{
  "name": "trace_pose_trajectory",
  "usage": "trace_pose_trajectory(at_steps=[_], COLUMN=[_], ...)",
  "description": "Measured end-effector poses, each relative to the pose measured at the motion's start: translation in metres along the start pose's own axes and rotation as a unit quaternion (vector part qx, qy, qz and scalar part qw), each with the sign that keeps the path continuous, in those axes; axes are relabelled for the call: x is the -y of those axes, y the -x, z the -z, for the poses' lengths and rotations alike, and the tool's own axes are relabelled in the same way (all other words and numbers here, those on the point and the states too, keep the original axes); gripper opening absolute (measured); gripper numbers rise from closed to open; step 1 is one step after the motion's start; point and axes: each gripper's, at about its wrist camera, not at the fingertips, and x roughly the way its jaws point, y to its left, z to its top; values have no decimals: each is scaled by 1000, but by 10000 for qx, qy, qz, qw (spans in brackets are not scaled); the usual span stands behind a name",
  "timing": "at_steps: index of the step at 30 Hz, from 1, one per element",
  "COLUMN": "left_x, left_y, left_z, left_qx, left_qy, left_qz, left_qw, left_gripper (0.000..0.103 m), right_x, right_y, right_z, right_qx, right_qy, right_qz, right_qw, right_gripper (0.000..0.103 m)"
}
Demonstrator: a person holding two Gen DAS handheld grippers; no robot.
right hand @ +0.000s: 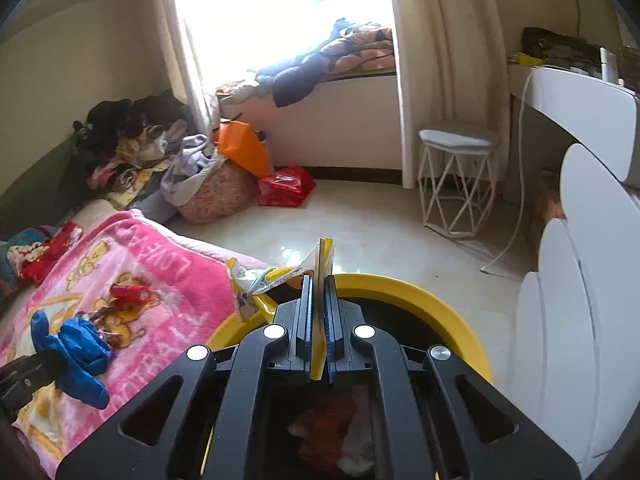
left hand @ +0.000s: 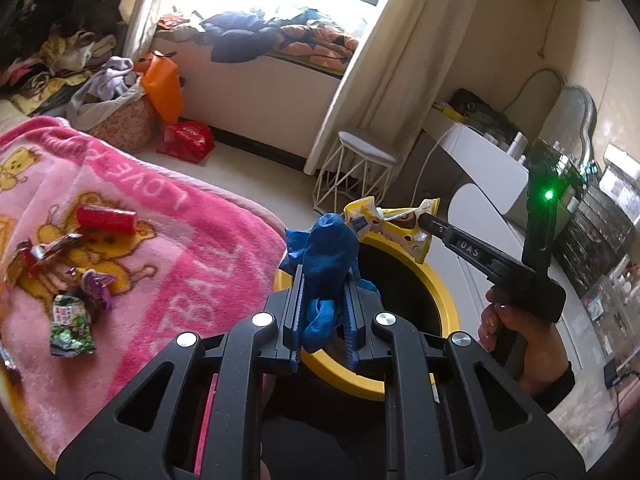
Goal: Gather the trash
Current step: 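Open both grippers to drop the cloth and wrapper into the bin, then move both open grippers back over the candy wrappers on the blanket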
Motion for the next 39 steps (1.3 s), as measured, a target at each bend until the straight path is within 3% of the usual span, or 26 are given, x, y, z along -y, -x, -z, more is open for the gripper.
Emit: trace_pose_trajectory(at_steps=[20,30,32,33,34,35,36,37,39], left_x=[46,49,50,49,48,46,43,42,39], left_y=[-62,-94,-98,-101,-102,-103,-101,-100,-94], left_z=[7,7,5,5,4,3,2,2,1], left_qx=[-384,-612,-615,-626,-633,-630,-626,-610,-522], left_qy=[-545,-556,-536,-521,-480,-431,-350,-302,-260], left_qz=[106,114,98,102,129,148,169,195,164], left_qw=[9977,9965,9966,9966,9968,9970,9973,9975,9982], left_gripper=[12,12,24,40,57,64,77,86,92], right_x=[53,57,57,57,57,56,56,56,55], right_y=[-1,-7,-8,-8,-9,-8,-8,-7,-7], right_z=[6,8,8,8,8,7,7,7,6], right_qx=[-218,-401,-415,-418,-422,-409,-383,-367,-347], right_qy=[-427,-481,-523,-523,-518,-523,-525,-526,-533], right_qz=[479,318,239,227,237,248,239,240,242], right_qw=[9977,9975,9975,9975,9975,9975,9976,9977,9977], right_gripper=[6,11,14,19,32,37,40,41,48])
